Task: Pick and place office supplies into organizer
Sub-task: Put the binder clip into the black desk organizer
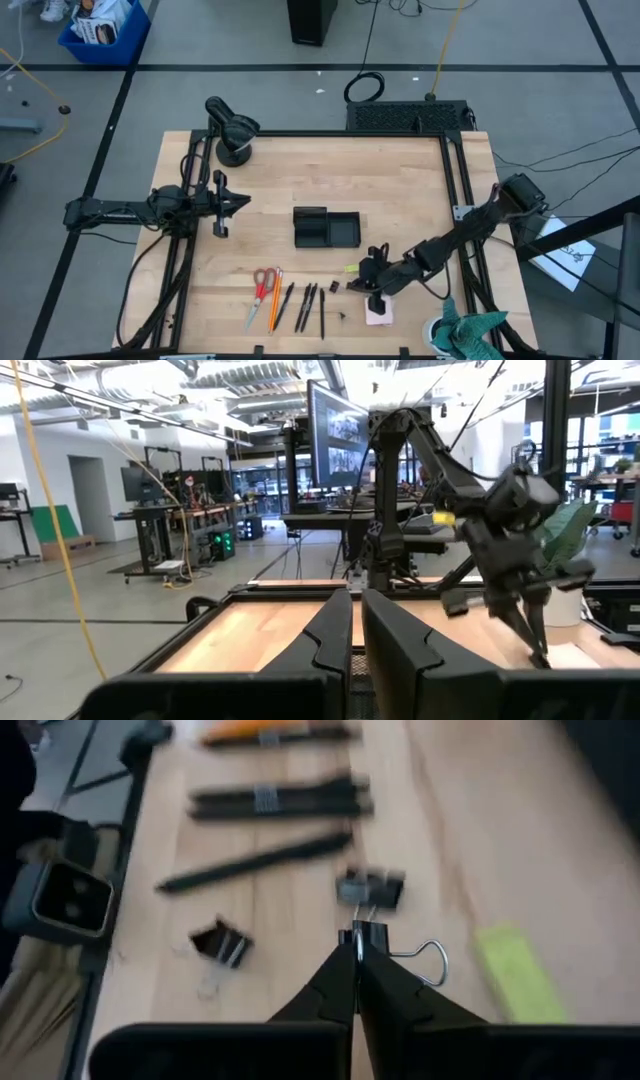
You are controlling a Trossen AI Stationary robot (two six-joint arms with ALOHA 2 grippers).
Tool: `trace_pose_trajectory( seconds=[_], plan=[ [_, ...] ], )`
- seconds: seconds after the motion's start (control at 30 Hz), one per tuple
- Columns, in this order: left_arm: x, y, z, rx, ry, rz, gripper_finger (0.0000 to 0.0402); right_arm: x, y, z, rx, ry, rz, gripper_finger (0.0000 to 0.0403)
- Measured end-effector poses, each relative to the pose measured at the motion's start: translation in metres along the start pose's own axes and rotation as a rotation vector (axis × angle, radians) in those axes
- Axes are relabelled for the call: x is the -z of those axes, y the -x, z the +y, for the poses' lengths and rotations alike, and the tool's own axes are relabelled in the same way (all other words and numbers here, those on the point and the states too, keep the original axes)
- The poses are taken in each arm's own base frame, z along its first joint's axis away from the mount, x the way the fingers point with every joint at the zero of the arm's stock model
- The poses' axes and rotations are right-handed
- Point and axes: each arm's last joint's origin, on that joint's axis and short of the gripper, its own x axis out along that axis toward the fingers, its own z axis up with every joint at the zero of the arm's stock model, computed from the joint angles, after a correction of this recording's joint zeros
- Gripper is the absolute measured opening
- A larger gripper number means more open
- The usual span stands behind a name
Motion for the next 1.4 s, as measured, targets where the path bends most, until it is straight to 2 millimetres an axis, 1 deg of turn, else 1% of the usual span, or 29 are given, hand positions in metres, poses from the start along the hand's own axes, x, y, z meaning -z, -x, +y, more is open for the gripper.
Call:
trace_pose_trajectory(
  seconds=[0.13,0.27,0.4,0.5,0.57,0.67,0.77,0.87,1.13,1.23,1.4],
  plan=[
    [0.0,0.0,0.0,0.0,-0.007,0.002,0.0035,-0.024,0.016,0.015,0.028,0.225,-0.142,0.0002],
    [0.0,0.0,0.0,0.0,-0.007,0.002,0.0035,-0.049,0.025,0.025,0.142,0.471,-0.254,0.0001],
    [0.001,0.0,0.0,0.0,-0.008,0.006,0.0035,-0.076,0.025,0.033,0.196,0.669,-0.307,0.0001],
    [0.001,0.0,0.0,0.0,-0.008,0.011,0.0035,-0.087,0.015,0.03,0.264,0.745,-0.299,0.0001],
    [0.002,0.0,0.0,0.0,-0.009,0.017,0.0035,-0.092,0.005,0.021,0.302,0.765,-0.28,0.0001],
    [0.003,0.0,0.0,-0.001,-0.01,0.028,0.0035,-0.094,-0.012,0.006,0.36,0.768,-0.258,0.0001],
    [0.004,0.0,0.0,-0.008,-0.011,0.046,0.0035,-0.09,-0.033,-0.006,0.439,0.779,-0.246,0.0001],
    [0.006,0.0,0.0,-0.022,-0.011,0.058,0.0035,-0.085,-0.048,-0.017,0.474,0.773,-0.21,0.0],
    [0.006,0.0,0.001,-0.031,-0.011,0.062,0.0035,-0.079,-0.067,-0.038,0.505,0.674,-0.169,0.0],
    [0.006,0.0,0.001,-0.031,-0.015,0.063,0.0035,-0.079,-0.073,-0.045,0.516,0.626,-0.175,0.0],
    [0.006,0.0,0.001,-0.039,-0.018,0.063,0.0035,-0.078,-0.079,-0.053,0.53,0.595,-0.173,0.0]
  ],
)
